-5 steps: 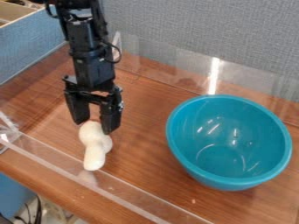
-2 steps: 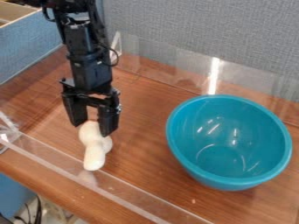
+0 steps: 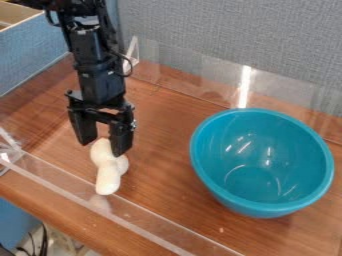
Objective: Remove the mushroom from inside the blue bowl and put it on the table
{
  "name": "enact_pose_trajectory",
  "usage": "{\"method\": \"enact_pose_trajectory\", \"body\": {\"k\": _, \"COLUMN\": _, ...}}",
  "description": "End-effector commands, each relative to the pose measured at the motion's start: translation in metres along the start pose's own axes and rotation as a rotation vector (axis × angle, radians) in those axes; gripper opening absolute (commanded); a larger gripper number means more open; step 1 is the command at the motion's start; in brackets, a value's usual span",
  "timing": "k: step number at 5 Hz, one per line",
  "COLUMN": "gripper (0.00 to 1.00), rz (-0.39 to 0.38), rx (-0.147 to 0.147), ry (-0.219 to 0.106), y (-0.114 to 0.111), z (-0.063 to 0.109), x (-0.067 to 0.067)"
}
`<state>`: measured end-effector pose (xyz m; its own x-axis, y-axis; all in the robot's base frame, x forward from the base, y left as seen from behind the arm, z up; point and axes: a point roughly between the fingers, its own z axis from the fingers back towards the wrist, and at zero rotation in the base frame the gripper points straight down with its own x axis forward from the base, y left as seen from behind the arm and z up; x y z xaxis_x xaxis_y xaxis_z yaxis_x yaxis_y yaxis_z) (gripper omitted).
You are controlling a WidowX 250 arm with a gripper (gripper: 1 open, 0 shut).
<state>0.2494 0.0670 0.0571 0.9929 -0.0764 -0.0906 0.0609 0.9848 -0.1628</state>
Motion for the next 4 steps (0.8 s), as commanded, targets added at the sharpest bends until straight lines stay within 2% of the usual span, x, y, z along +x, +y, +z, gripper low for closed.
{"method": "enact_pose_trajectory", "body": {"k": 1, "gripper": 0.00, "rz": 0.017, "rx": 0.025, "ry": -0.047, "y": 0.005, "z": 0.011, "x": 0.001}}
{"method": "enact_pose_trajectory", "body": {"k": 2, "gripper": 0.00, "rz": 0.018, "rx": 0.022, "ry": -0.058, "y": 0.005, "z": 0.016, "x": 0.000}}
{"method": "enact_pose_trajectory", "body": {"k": 4, "gripper": 0.00, "rz": 0.020, "rx": 0.015, "ry": -0.100, "y": 0.006, "z": 0.035, "x": 0.003}}
